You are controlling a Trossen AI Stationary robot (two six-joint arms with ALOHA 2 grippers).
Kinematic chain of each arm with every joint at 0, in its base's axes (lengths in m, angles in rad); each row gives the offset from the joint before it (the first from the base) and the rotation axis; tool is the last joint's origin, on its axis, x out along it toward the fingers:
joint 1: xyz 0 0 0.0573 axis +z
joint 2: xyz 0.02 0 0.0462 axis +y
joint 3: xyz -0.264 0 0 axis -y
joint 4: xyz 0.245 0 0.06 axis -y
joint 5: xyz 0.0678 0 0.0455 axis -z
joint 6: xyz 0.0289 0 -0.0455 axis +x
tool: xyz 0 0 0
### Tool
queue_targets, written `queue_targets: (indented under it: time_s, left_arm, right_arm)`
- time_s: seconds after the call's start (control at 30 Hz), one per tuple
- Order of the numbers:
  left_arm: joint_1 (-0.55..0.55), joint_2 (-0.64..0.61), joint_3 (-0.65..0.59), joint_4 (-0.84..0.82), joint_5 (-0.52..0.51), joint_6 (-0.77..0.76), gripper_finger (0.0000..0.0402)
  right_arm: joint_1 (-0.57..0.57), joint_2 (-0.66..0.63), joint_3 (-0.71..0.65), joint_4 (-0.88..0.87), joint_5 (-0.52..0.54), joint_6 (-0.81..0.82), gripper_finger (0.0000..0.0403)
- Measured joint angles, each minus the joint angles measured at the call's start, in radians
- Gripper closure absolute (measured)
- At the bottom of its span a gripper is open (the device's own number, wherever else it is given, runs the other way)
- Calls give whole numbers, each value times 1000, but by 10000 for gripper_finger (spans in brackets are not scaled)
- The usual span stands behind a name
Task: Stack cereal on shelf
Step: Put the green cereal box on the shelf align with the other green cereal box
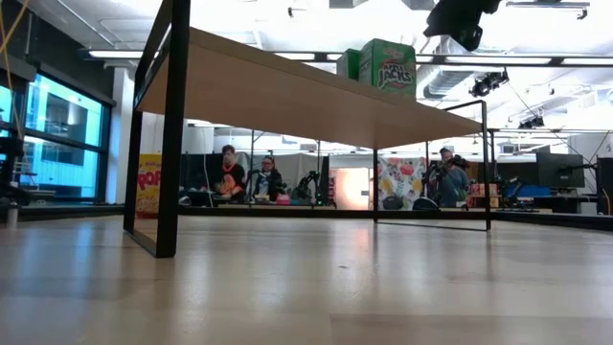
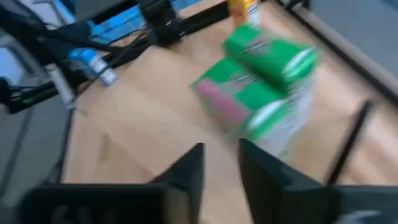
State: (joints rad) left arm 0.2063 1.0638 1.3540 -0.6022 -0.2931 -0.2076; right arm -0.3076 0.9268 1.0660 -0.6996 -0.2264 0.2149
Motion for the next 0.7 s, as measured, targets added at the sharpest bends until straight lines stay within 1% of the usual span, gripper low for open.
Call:
queue_targets:
  time_s: [0.07,0.1,0.13,0.2,0.23,0.27,0.33,0.4,0.5,0.6,0.7]
  left_arm:
    - [63,45,0,-18,35,50,262]
    - [94,70,0,-24,51,77,287]
    - [122,97,0,-24,65,104,314]
    - [171,157,0,-13,103,147,369]
    - [192,190,0,0,132,162,385]
    - [211,224,0,20,168,169,391]
    - [236,292,0,52,240,190,387]
    - [245,354,0,109,287,201,393]
    - [246,438,0,220,346,193,399]
    - [246,508,0,317,429,181,401]
    - [243,563,0,365,444,151,401]
  right_arm:
    - [58,15,0,-4,2,54,370]
    - [86,23,0,-14,16,76,386]
    - [118,31,0,-22,45,99,393]
    - [182,55,0,-30,135,160,387]
    - [209,69,0,-30,178,184,386]
    - [233,85,0,-30,220,204,387]
    - [273,117,0,-28,283,243,397]
    - [300,147,0,-21,322,261,399]
    - [325,186,0,-14,353,274,400]
    - [338,213,0,-14,359,254,401]
    - [339,223,0,-15,400,222,402]
